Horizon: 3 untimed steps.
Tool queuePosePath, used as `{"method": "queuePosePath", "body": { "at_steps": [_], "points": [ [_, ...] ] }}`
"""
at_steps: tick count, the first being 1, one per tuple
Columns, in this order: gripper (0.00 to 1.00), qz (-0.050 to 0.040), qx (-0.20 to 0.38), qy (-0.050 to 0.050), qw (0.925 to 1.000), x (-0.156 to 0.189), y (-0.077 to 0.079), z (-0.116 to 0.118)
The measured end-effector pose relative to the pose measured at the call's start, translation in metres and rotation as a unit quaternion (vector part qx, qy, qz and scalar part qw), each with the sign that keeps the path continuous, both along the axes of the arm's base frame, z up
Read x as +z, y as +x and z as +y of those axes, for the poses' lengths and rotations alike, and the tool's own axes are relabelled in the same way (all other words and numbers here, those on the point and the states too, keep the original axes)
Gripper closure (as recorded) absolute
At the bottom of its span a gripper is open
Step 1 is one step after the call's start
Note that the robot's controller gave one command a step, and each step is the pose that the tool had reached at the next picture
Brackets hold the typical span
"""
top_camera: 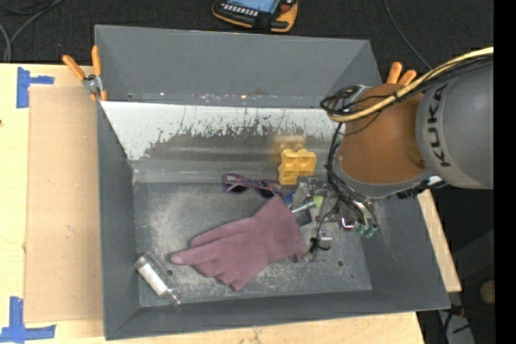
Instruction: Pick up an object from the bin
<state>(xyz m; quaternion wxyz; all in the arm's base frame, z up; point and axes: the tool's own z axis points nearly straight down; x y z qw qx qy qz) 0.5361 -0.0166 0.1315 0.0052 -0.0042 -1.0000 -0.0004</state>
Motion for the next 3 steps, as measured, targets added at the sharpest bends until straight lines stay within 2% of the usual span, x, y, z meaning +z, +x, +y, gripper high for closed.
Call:
{"method": "queuePosePath", "body": {
  "at_steps": [1, 2, 3],
  "points": [
    [0.0, -0.0041, 0.001, 0.0, 1.0, 0.005, 0.002, 0.0],
    [0.0, 0.0026, 0.051, 0.0, 0.9987, -0.06, 0.075, -0.064],
    [0.0, 0.0097, 0.047, 0.003, 0.9988, -0.062, 0.078, -0.072]
  ]
}}
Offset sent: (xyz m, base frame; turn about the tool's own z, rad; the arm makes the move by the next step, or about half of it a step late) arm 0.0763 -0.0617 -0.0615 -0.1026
